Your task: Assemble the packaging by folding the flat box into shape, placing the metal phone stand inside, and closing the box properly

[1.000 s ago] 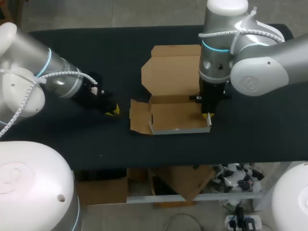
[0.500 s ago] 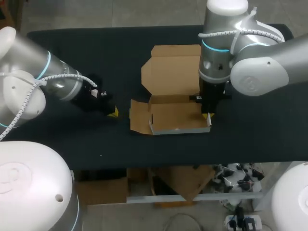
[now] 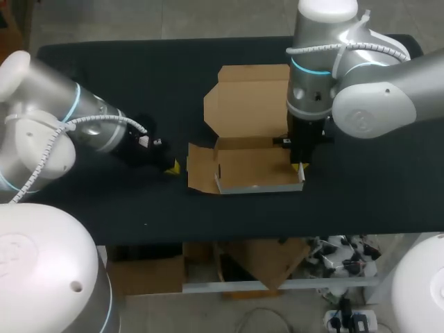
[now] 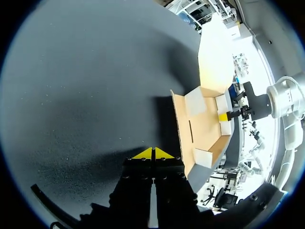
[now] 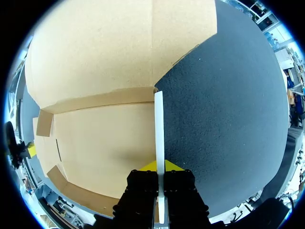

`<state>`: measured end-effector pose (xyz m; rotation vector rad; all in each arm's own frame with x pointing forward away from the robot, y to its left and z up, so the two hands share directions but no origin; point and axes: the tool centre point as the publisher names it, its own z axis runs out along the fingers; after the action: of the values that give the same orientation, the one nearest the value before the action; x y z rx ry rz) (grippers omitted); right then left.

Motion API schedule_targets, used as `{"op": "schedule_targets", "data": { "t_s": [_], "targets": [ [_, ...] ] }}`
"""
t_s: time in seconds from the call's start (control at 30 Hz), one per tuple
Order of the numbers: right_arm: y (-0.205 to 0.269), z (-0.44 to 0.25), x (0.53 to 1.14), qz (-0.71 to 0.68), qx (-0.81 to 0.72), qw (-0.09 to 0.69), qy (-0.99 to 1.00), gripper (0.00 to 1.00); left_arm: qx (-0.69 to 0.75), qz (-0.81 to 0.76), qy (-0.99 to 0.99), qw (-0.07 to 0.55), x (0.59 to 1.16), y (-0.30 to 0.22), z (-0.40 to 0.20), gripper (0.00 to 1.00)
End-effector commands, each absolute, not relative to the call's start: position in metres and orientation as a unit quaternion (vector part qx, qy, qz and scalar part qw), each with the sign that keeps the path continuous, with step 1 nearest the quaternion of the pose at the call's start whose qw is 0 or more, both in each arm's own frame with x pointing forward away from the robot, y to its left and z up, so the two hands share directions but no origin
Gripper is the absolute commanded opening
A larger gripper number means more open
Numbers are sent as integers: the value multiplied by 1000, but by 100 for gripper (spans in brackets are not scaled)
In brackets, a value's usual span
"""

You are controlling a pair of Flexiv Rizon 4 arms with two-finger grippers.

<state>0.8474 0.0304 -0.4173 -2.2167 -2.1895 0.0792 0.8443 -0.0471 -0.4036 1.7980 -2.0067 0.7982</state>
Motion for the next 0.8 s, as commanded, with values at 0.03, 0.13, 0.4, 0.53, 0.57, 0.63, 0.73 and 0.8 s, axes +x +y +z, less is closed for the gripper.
{"op": "schedule_targets", "data": {
  "t_s": [0.03,0.13,0.4,0.53,0.57,0.63,0.73,0.8],
  "targets": [
    [31,-417,847,26,-711,12,-702,0,628,285,-704,169,847,-56,-414,0],
    [31,-417,847,26,-711,12,-702,0,627,290,-702,173,847,-58,-418,0],
    [31,-417,847,26,-711,12,-702,0,622,301,-697,190,846,-70,-423,0],
    [31,-417,847,26,-711,12,-702,0,621,306,-694,197,846,-75,-425,0],
    [31,-417,847,26,-711,12,-702,0,621,308,-693,199,846,-76,-426,0],
    [31,-417,847,26,-711,12,-702,0,619,315,-690,204,846,-78,-426,0],
    [31,-417,847,26,-711,12,-702,0,617,324,-686,210,845,-80,-425,0],
    [31,-417,847,26,-711,12,-702,0,611,333,-684,220,845,-83,-423,0]
  ]
}}
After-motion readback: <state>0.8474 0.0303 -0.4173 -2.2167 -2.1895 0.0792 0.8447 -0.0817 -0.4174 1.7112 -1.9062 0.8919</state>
